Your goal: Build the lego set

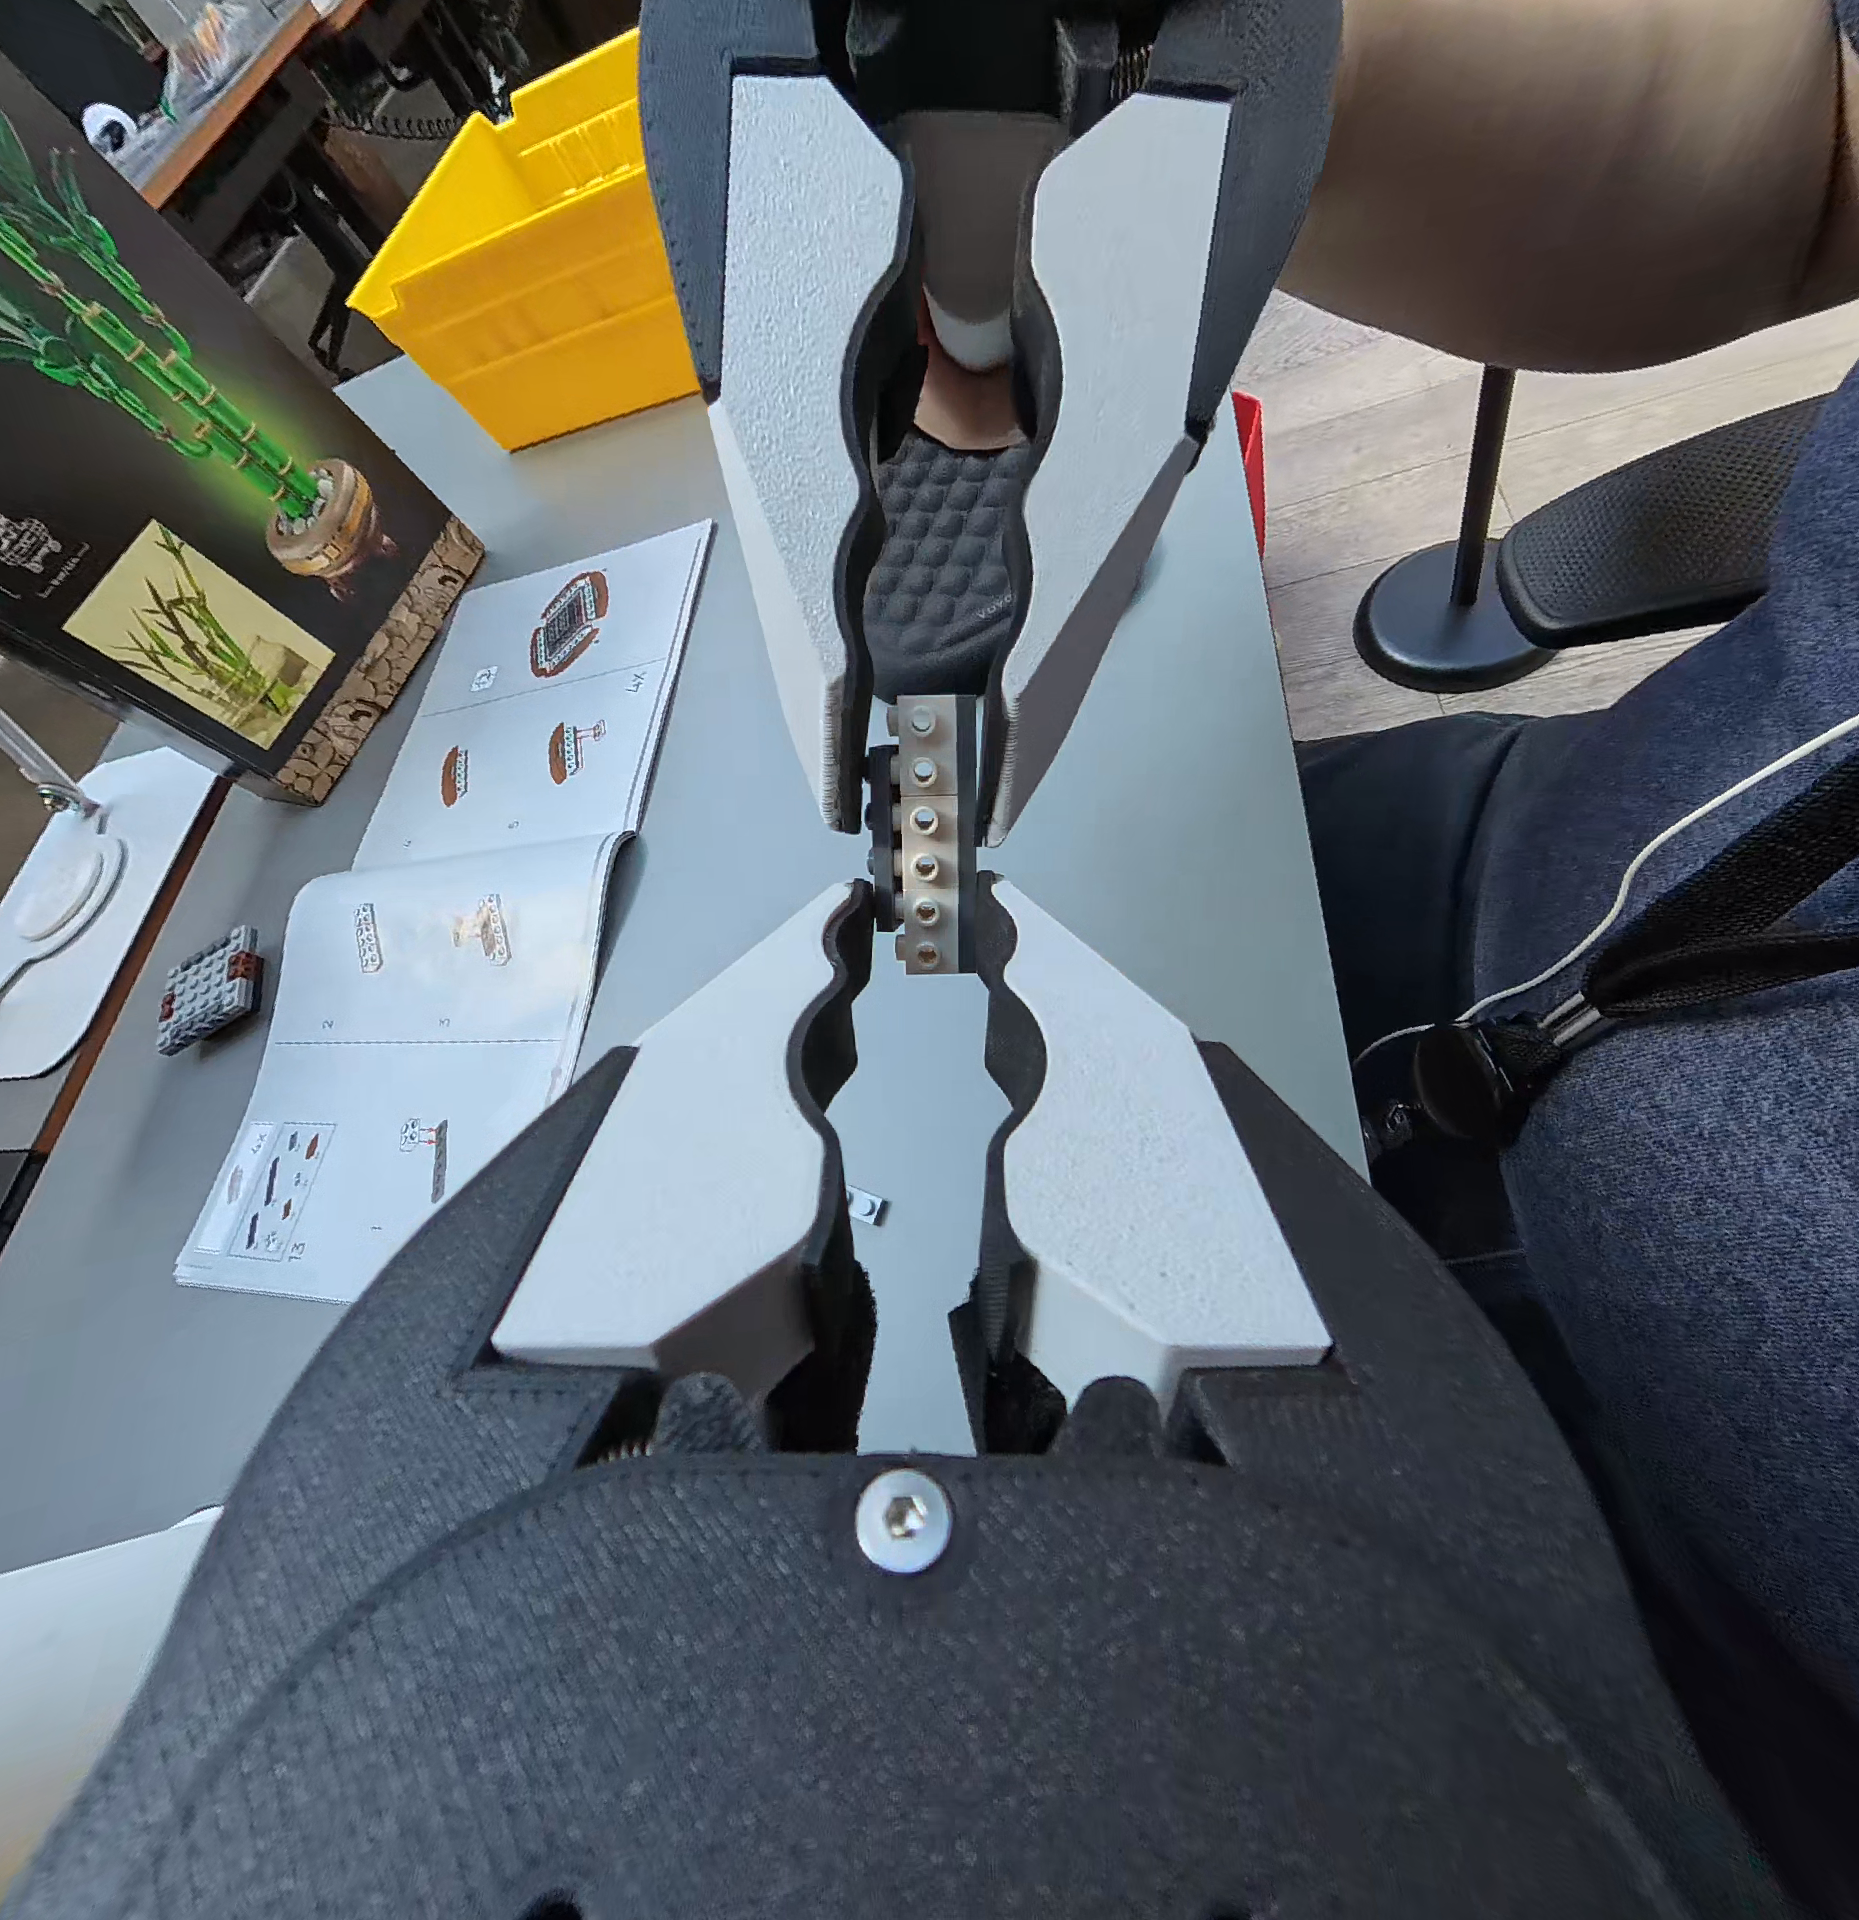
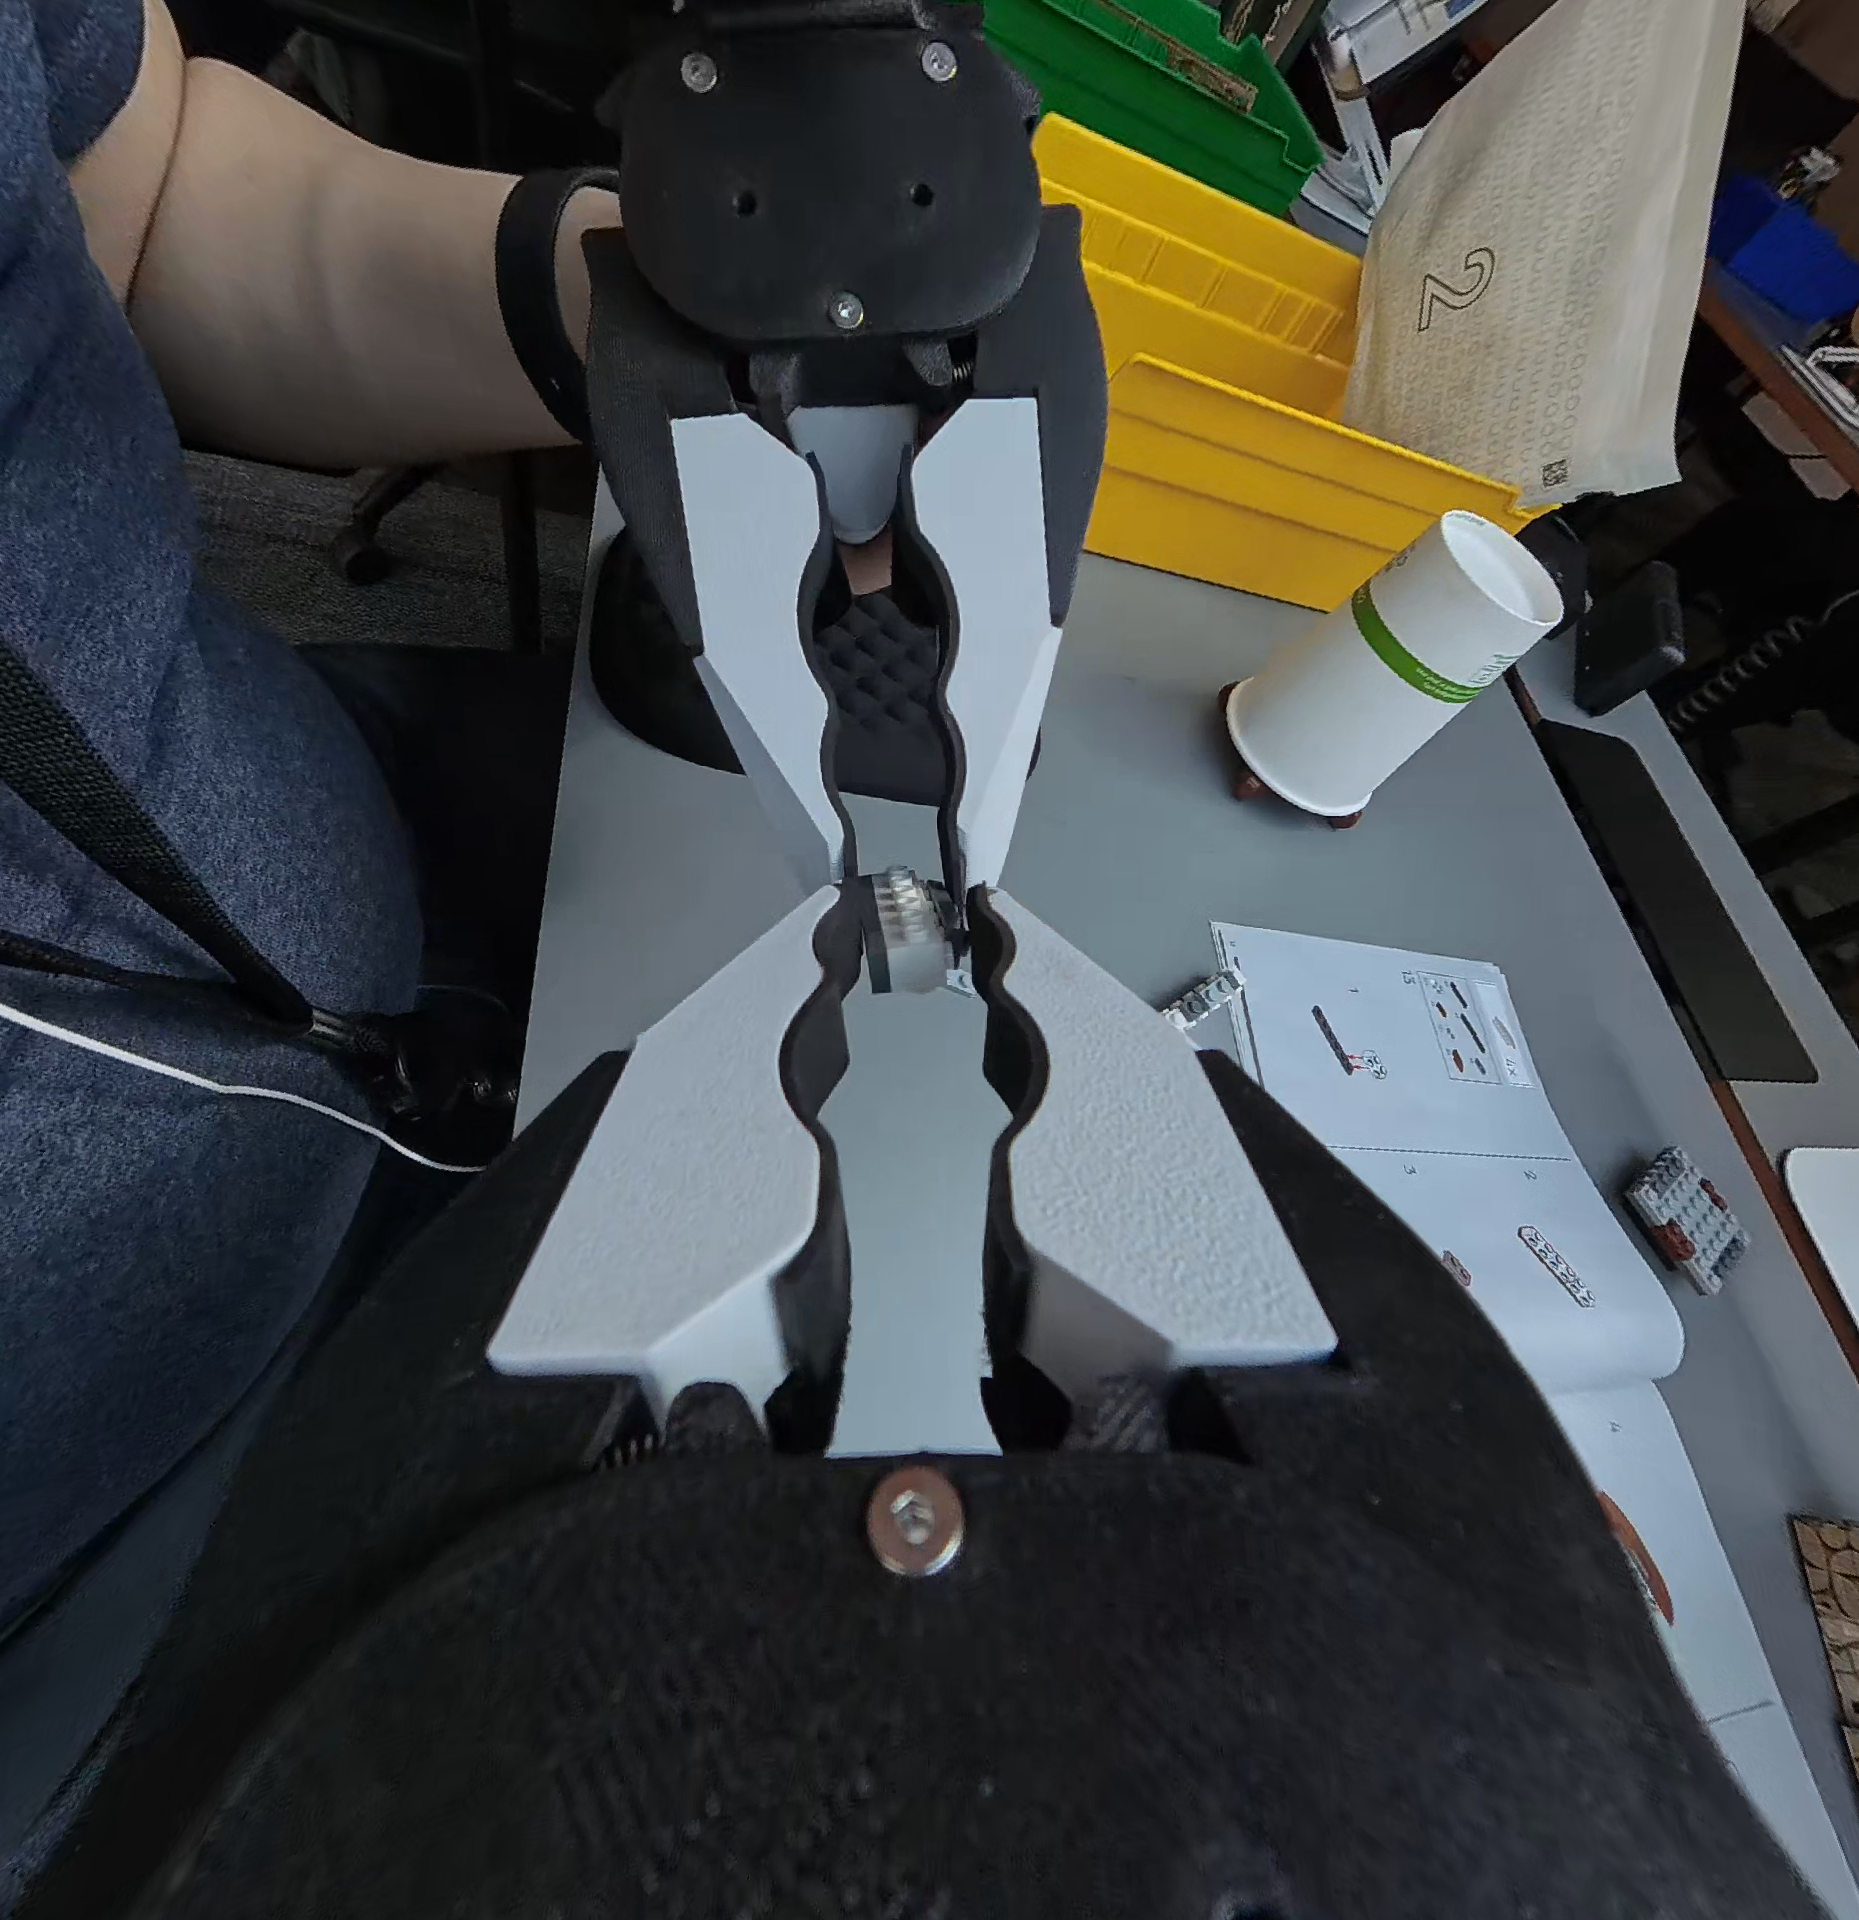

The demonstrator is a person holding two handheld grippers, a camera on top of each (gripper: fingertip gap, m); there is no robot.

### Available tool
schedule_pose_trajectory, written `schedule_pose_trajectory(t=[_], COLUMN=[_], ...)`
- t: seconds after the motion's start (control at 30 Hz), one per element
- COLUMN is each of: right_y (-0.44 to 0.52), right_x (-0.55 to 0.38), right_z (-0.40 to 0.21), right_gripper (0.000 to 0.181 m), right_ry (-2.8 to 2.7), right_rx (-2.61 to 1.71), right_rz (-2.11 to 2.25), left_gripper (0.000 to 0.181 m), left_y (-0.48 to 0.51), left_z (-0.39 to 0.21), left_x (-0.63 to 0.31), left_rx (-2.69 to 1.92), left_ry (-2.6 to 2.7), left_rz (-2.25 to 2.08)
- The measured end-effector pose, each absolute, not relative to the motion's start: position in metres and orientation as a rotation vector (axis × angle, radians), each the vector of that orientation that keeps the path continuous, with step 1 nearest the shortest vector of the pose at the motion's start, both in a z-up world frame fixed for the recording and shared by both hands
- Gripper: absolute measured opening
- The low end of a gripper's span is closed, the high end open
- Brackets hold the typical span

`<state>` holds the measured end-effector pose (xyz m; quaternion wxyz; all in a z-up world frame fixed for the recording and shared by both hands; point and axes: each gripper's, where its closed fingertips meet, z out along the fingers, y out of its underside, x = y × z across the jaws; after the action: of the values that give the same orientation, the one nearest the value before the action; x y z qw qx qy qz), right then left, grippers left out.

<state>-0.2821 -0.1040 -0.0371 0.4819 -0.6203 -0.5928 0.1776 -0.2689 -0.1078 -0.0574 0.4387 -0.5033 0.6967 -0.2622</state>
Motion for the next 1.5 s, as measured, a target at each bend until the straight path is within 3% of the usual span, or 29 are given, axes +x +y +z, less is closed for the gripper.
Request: schedule_pose_trajectory(t=[0.97,1.03,1.1,1.5], right_y=[-0.106,-0.105,-0.099,-0.108], right_x=[-0.283,-0.283,-0.281,-0.282], right_z=[-0.053,-0.051,-0.048,-0.031], right_gripper=[0.015,0.018,0.035,0.017], right_ry=[-1.496,-1.465,-1.422,-1.326], right_rx=[-1.535,-1.546,-1.535,-1.387], right_rz=[0.515,0.560,0.558,0.672], left_gripper=[0.017,0.017,0.017,0.017], left_y=[-0.110,-0.109,-0.110,-0.111], left_z=[-0.073,-0.072,-0.068,-0.046], left_x=[-0.271,-0.270,-0.268,-0.266], left_rx=[-1.349,-1.340,-1.313,-1.189], left_ry=[1.785,1.778,1.764,1.666], left_rz=[-0.767,-0.753,-0.756,-0.775])
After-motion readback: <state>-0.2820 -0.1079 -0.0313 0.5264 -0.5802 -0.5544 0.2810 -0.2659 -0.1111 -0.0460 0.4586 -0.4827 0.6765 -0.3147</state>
